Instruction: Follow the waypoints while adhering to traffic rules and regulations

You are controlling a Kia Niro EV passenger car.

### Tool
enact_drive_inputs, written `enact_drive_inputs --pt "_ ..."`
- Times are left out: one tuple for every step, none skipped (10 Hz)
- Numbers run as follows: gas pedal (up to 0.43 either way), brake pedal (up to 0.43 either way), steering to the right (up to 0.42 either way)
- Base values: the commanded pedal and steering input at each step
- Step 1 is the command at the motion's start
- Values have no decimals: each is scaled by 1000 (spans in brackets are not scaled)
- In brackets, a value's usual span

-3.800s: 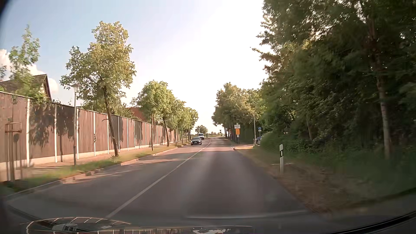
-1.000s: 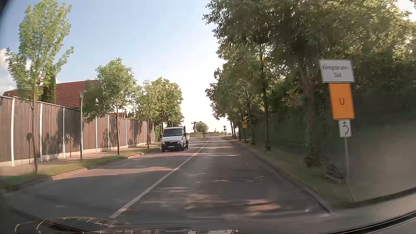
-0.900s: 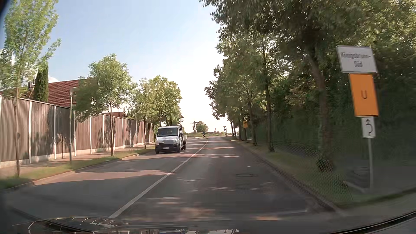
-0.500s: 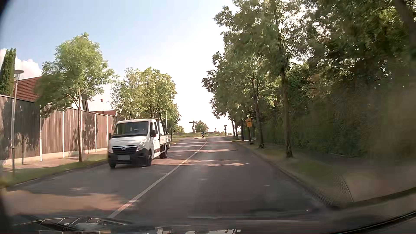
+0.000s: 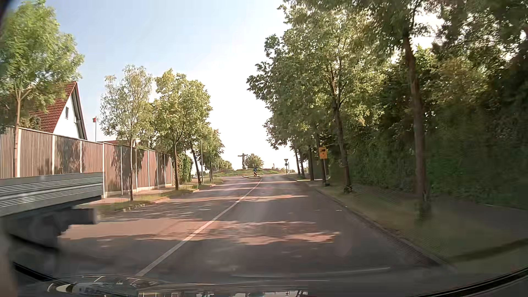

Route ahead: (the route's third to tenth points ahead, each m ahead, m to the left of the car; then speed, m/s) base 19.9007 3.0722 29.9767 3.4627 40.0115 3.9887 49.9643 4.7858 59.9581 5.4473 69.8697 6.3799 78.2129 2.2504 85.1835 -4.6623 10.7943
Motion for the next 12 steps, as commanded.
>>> enact_drive_inputs --pt "0 128 -1" --pt "0 128 -1" --pt "0 116 -1" --pt "0 104 -1" --pt "0 91 -1" --pt "0 79 -2" --pt "0 61 -2" --pt "0 49 -5" --pt "0 49 -9" --pt "0 49 -12" --pt "0 49 -11" --pt "0 49 -5"
